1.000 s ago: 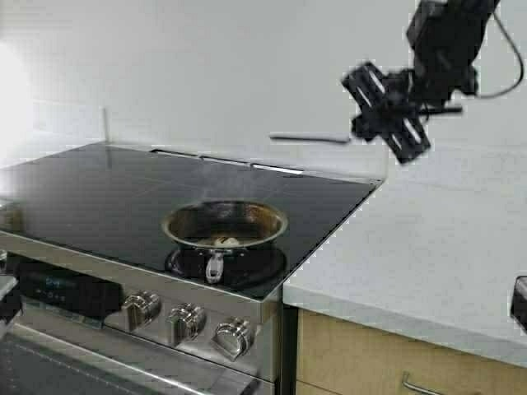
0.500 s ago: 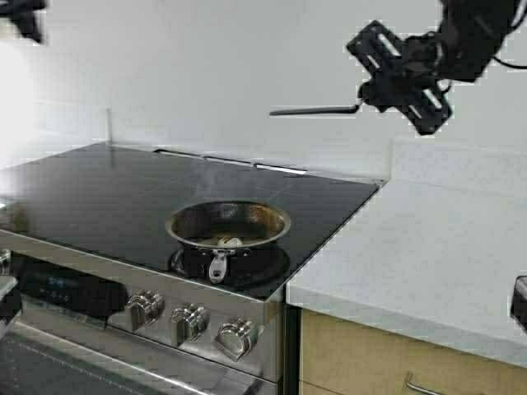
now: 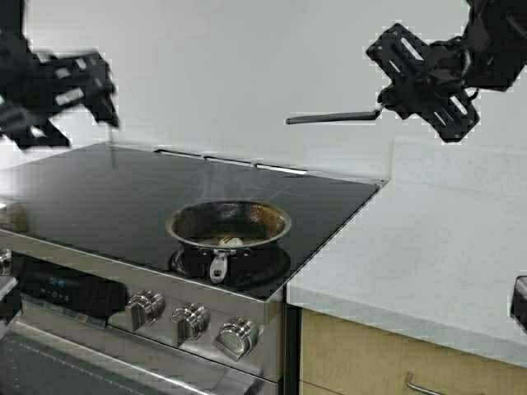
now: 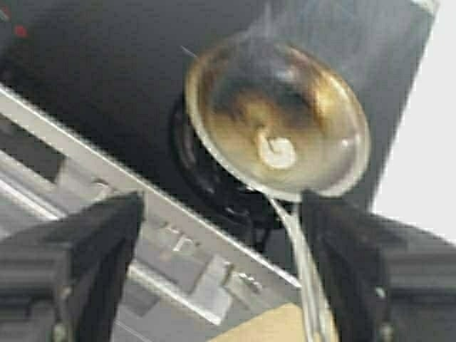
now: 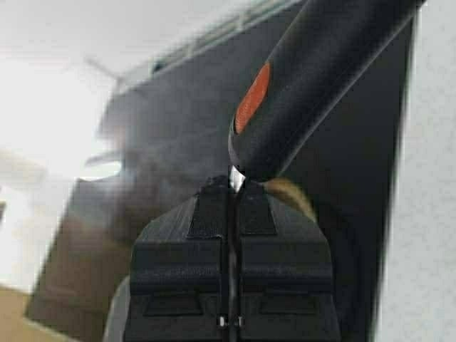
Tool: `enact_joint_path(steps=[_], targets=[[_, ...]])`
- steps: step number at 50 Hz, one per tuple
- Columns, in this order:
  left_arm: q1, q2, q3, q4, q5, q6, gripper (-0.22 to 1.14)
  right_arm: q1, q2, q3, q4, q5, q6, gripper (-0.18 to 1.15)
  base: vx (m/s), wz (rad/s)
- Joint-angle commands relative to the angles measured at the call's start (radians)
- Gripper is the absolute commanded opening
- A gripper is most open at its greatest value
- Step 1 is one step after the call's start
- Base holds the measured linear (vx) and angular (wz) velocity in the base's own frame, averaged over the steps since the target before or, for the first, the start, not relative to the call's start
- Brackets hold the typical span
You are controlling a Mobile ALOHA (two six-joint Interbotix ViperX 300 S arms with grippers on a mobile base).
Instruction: Add oil to the pan and cook the shrimp and serve it
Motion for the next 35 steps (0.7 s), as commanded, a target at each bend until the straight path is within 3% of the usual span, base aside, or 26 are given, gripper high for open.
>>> enact_joint_path(steps=[1,9,17,35], targets=[[-0.006,0.161,-0.032,0.112,-0.153,-0.104,0.98,0.000,-0.032,-0.009,0.002,-0.015,-0.006,0.08,0.00,0.00],[-0.008,0.430,-0.103,0.278,-0.351,-0.295,0.98,0.000,-0.034,-0.012,0.003,-0.015,-0.011,0.08,0.00,0.00],[-0.006,0.678,-0.207,0.370,-0.518,-0.454,0.98,-0.002,-0.034,-0.014,0.003,-0.015,-0.025,0.08,0.00,0.00],[-0.008,0.968,-0.442,0.551,-0.623,-0.712,0.98,0.000,-0.035,-0.015,0.003,-0.015,-0.032,0.08,0.00,0.00]])
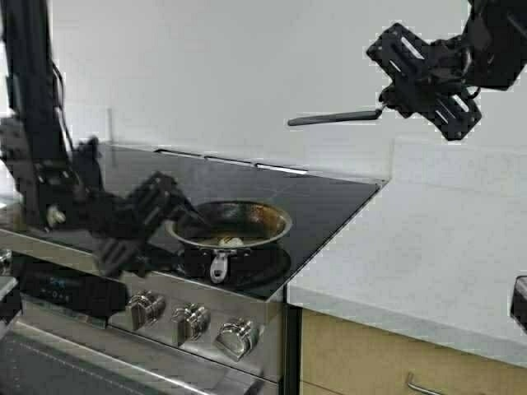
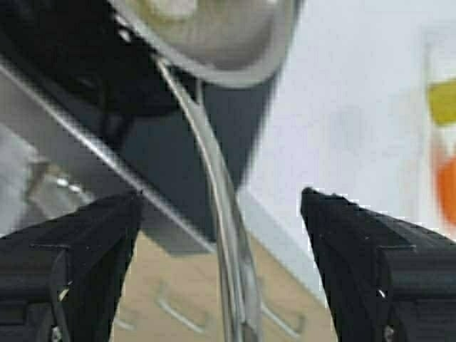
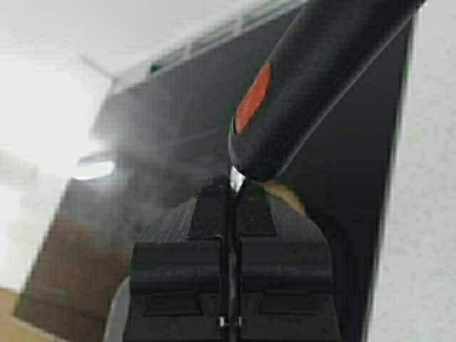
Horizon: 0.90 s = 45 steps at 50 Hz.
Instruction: Add oil to the pan and cook the shrimp and serve it
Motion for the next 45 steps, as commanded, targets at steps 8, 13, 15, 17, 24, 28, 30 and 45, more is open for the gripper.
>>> enact_joint_path(steps=[8,13,15,17,24,28,30,45], targets=[[-0.002,0.117,-0.156,0.132,-0.077,-0.156,0.98,0.002,-0.032,-0.015,0.000,-0.015,-0.003,0.08,0.00,0.00],[-0.002,0.160,-0.198,0.155,-0.107,-0.212,0.98,0.002,-0.034,-0.014,0.000,-0.015,-0.003,0.08,0.00,0.00],[-0.003,0.175,-0.210,0.158,-0.118,-0.229,0.98,0.002,-0.034,-0.015,0.000,-0.015,-0.003,0.08,0.00,0.00],[-0.003,0.190,-0.222,0.160,-0.129,-0.244,0.98,0.002,-0.035,-0.014,0.000,-0.015,-0.003,0.08,0.00,0.00],[-0.002,0.239,-0.276,0.201,-0.167,-0.321,0.98,0.002,-0.035,-0.014,0.000,-0.015,-0.003,0.08,0.00,0.00],[-0.002,0.267,-0.310,0.225,-0.210,-0.374,0.98,0.002,-0.035,-0.015,0.000,-0.015,-0.003,0.08,0.00,0.00],[-0.003,0.278,-0.322,0.229,-0.235,-0.393,0.98,0.003,-0.035,-0.015,0.000,-0.015,-0.003,0.08,0.00,0.00],[-0.003,0.308,-0.360,0.235,-0.287,-0.499,0.98,0.003,-0.038,-0.014,0.000,-0.015,-0.003,0.08,0.00,0.00]])
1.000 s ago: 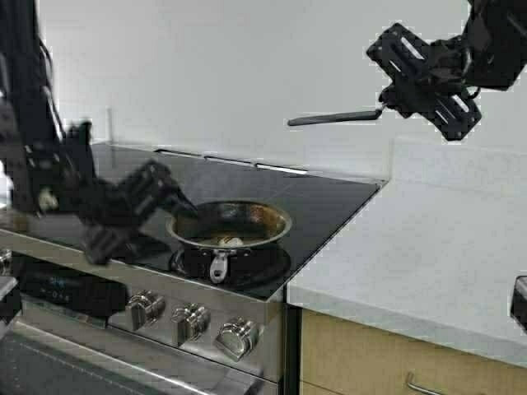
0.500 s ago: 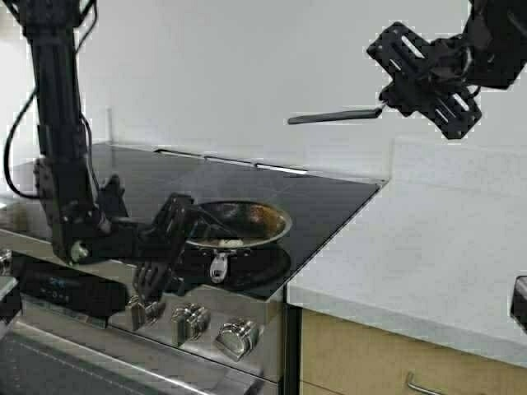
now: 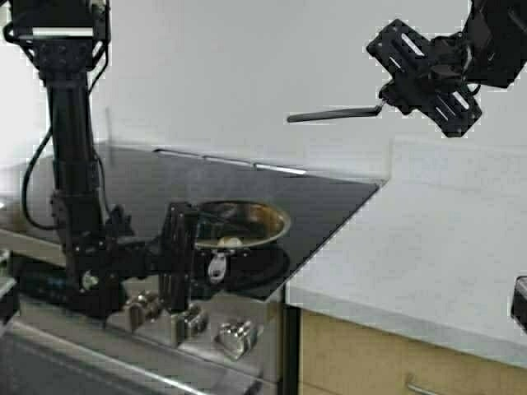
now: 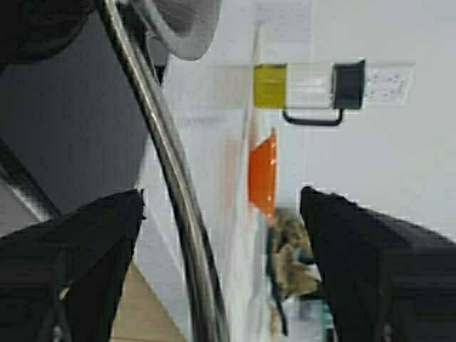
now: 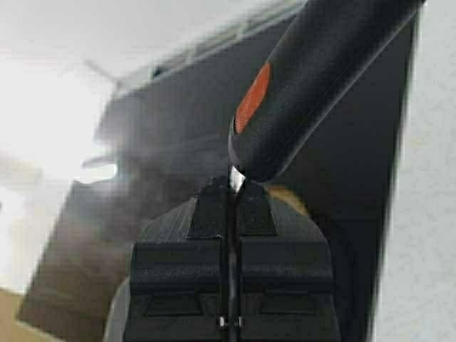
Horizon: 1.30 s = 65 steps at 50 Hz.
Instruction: Add oil to the pan and cook the shrimp and serve it
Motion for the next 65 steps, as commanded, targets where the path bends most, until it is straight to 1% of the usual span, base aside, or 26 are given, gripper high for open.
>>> enact_joint_path(steps=[1,12,16,20,23,27,29,30,31,33,39,46,58,65], targets=[[-0.003,-0.015,-0.011,0.014,-0.017,-0.026,0.98,0.002,-0.031,-0.014,-0.002,-0.014,-0.003,0.08,0.00,0.00],[-0.003,-0.012,-0.025,0.049,-0.018,-0.058,0.97,0.002,-0.031,-0.014,-0.002,-0.014,0.000,0.08,0.00,0.00],[-0.003,-0.011,-0.031,0.057,-0.018,-0.087,0.92,0.002,-0.031,-0.012,-0.002,-0.014,0.003,0.08,0.00,0.00],[-0.003,-0.011,-0.040,0.069,-0.020,-0.126,0.72,0.000,-0.032,-0.012,-0.002,-0.014,0.005,0.08,0.00,0.00],[-0.002,-0.011,-0.044,0.074,-0.021,-0.143,0.49,0.000,-0.031,-0.012,-0.002,-0.014,0.005,0.08,0.00,0.00],[-0.003,-0.014,-0.044,0.074,-0.037,-0.147,0.12,0.000,-0.031,-0.014,-0.002,-0.014,0.006,0.08,0.00,0.00],[-0.003,-0.017,-0.044,0.071,-0.048,-0.149,-0.03,0.002,-0.031,-0.014,-0.002,-0.014,0.006,0.08,0.00,0.00],[-0.003,-0.018,-0.044,0.072,-0.052,-0.150,-0.08,0.002,-0.032,-0.014,-0.002,-0.014,0.008,0.08,0.00,0.00],[-0.002,-0.021,-0.044,0.072,-0.058,-0.152,-0.11,0.002,-0.031,-0.014,-0.002,-0.014,0.008,0.08,0.00,0.00],[-0.003,-0.025,-0.043,0.072,-0.069,-0.153,-0.09,0.002,-0.032,-0.014,-0.002,-0.014,0.008,0.08,0.00,0.00],[-0.003,-0.038,-0.029,0.072,-0.091,-0.149,0.07,0.002,-0.032,-0.015,-0.002,-0.014,0.006,0.08,0.00,0.00],[-0.002,-0.067,0.006,0.071,-0.097,-0.130,0.03,0.000,-0.031,-0.014,-0.002,-0.015,-0.003,0.08,0.00,0.00],[-0.002,-0.155,0.106,0.074,-0.083,-0.057,0.03,0.002,-0.009,-0.028,-0.012,-0.005,-0.020,0.08,0.00,0.00],[-0.002,-0.207,0.155,0.078,-0.031,-0.043,0.03,0.002,0.026,-0.040,-0.012,0.026,-0.029,0.08,0.00,0.00]])
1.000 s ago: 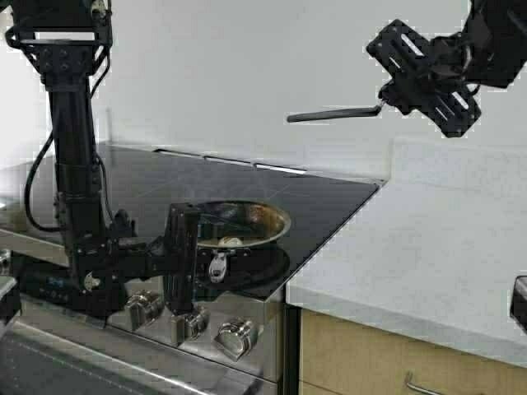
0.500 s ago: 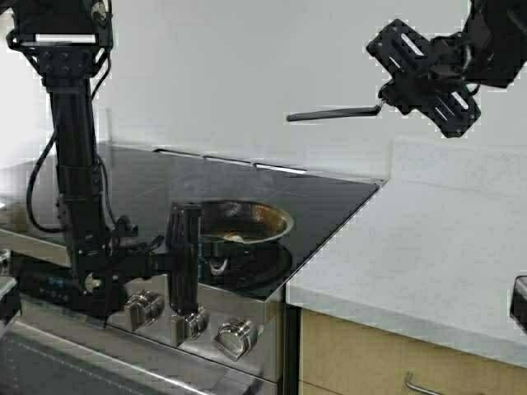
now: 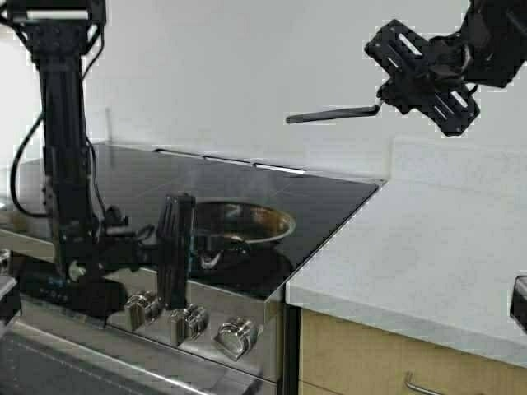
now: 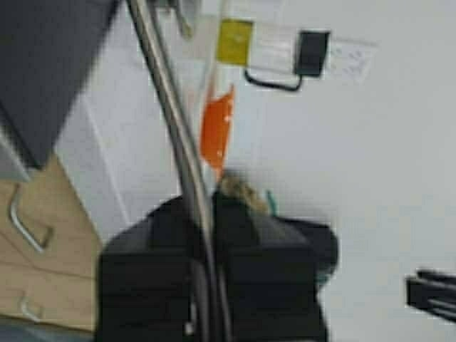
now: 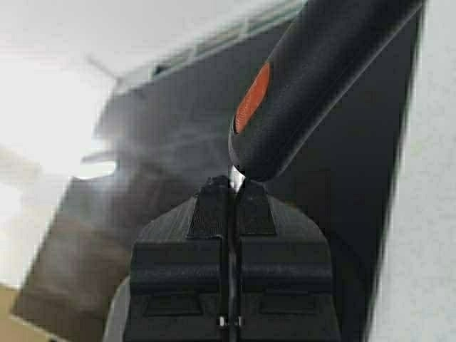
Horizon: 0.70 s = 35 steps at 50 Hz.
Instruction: Add oil to the pan and cook the shrimp and serve it
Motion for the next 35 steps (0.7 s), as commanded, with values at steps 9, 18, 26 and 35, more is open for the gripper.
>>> enact_joint_path(steps=[9,18,26,35], targets=[[-0.002,-0.183,0.086,0.006,0.153,0.135,0.03,0.002,0.049,-0.029,-0.006,0.017,-0.008,0.08,0.00,0.00],[-0.002,-0.258,0.126,0.003,0.299,0.178,0.03,0.002,0.072,-0.031,-0.011,0.017,-0.008,0.08,0.00,0.00],[-0.002,-0.313,0.138,0.002,0.391,0.204,0.03,0.002,0.092,-0.037,-0.021,0.018,-0.008,0.08,0.00,0.00],[-0.002,-0.344,0.138,0.002,0.445,0.204,0.03,0.002,0.103,-0.034,-0.025,0.017,-0.006,0.08,0.00,0.00]])
